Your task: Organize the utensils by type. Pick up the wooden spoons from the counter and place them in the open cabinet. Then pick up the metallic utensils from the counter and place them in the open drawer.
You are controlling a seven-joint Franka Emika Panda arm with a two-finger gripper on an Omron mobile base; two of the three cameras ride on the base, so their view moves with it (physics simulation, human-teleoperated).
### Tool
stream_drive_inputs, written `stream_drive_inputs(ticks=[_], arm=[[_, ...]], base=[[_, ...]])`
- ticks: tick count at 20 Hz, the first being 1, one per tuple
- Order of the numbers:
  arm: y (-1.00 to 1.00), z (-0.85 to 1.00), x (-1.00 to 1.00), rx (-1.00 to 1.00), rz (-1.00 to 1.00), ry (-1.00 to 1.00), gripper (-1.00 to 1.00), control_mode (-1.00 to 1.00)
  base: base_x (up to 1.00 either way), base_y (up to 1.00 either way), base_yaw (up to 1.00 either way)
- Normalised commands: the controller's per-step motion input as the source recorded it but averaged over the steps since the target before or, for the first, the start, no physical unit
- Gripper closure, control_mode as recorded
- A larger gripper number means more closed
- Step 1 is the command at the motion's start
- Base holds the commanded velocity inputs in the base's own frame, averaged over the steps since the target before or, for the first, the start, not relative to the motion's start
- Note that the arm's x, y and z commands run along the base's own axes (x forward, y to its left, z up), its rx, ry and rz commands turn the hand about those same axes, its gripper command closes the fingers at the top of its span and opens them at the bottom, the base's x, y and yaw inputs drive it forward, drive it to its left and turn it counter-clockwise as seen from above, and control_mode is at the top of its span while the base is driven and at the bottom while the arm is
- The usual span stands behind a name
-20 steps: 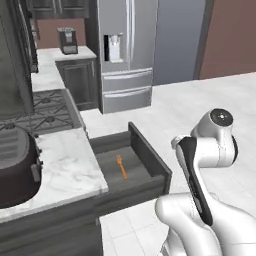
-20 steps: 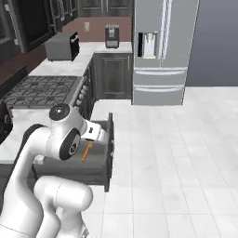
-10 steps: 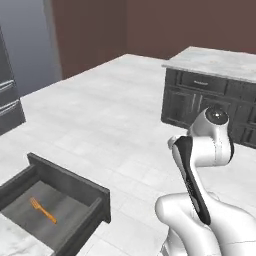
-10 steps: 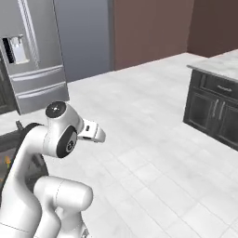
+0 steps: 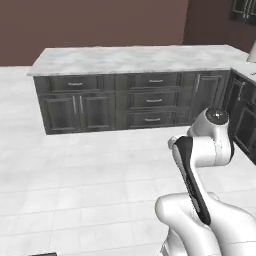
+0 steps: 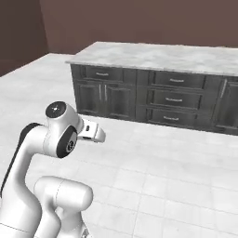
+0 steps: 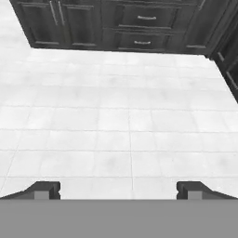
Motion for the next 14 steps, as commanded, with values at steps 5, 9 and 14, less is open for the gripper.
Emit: stream_drive_inputs(ticks=[5,9,14], arm=[[0.00,0.00,0.00,0.00,0.00,0.00,-1.00,1.00],[0.00,0.00,0.00,0.00,0.00,0.00,-1.00,1.00],[0.00,0.00,0.00,0.00,0.00,0.00,-1.00,1.00]], base=[[0.00,0.00,-1.00],[0.00,-0.05,-1.00],[0.54,0.10,-0.76]])
